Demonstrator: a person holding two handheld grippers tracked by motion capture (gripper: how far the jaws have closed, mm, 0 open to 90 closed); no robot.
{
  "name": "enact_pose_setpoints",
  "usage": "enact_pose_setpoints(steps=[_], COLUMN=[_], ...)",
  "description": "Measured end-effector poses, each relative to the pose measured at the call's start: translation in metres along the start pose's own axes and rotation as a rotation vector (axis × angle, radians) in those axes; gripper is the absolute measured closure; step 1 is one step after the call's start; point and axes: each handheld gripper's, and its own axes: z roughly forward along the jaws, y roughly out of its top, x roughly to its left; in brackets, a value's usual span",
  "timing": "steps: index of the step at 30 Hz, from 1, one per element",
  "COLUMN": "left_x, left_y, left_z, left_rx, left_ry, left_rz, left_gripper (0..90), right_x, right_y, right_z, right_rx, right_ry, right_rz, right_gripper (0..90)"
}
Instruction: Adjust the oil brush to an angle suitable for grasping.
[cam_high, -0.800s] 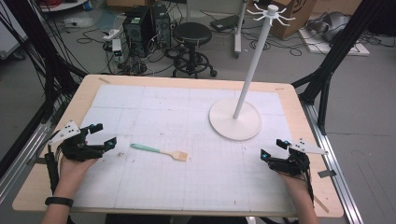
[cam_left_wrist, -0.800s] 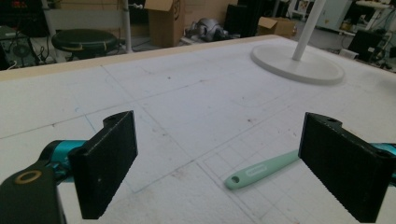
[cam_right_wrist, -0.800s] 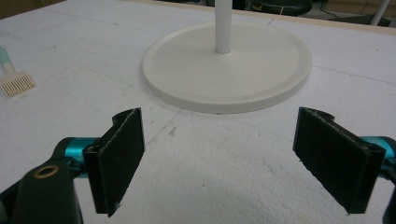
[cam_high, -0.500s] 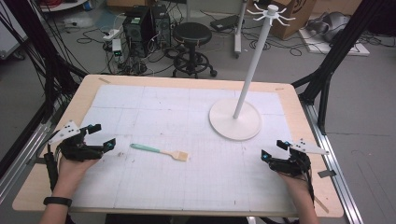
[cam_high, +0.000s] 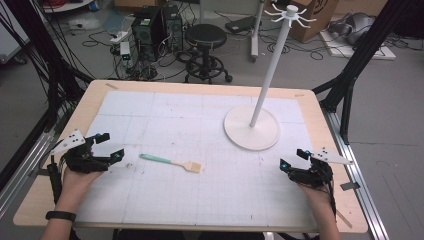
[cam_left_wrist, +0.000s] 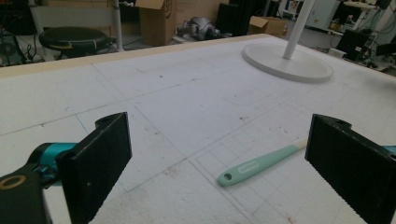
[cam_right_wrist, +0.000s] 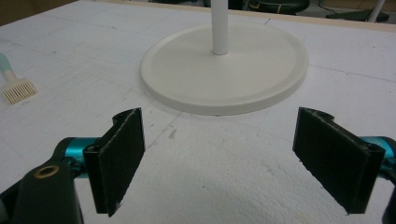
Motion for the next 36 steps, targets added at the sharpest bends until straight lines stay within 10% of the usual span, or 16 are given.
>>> enact_pose_setpoints(steps=[36], left_x=[-0.0031], left_y=[0.0009], left_z=[-0.0027], left_rx=[0.01], left_ry=[-0.001], left_rz=[0.028], left_gripper=[8.8], right_x=[0.0048], right_y=[0.0078], right_z=[0.0015], right_rx=[-0.024], right_ry=[0.088], right_rz=[-0.022], right_gripper=[21.8])
